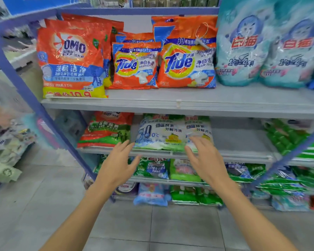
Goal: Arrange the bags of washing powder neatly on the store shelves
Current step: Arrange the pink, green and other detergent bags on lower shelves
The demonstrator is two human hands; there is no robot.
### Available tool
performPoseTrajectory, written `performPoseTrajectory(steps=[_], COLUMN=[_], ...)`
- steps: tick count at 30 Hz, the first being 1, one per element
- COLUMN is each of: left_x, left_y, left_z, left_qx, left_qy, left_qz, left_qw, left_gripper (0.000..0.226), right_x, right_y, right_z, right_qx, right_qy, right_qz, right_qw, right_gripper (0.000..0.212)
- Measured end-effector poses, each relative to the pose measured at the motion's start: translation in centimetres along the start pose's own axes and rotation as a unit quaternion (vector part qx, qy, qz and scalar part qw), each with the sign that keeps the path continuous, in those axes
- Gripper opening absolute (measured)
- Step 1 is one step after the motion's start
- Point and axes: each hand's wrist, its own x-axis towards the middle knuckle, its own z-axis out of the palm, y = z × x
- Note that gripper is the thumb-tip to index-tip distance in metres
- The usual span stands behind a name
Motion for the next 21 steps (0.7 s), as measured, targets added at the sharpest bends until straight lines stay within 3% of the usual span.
performPoseTrajectory(steps=[6,21], left_x=[-2.3,-5.4], left_y=[-0.6,1.2], left_z=[1.8,6.8], left_qx=[-0.008,-0.019], left_qy=[-0.008,-0.098], left_qz=[0.011,0.079], left_qw=[1.0,0.992], left_gripper=[0.058,0.057], right_x=[-4.0,-13.8], right_y=[1.1,2.5], right_z=[0.6,-0.5], right_qx=[-0.025,-0.032], right_qy=[-0.036,-0.029], right_qz=[0.065,0.189], right_qw=[0.997,0.981], right_gripper=[0.053,0.048])
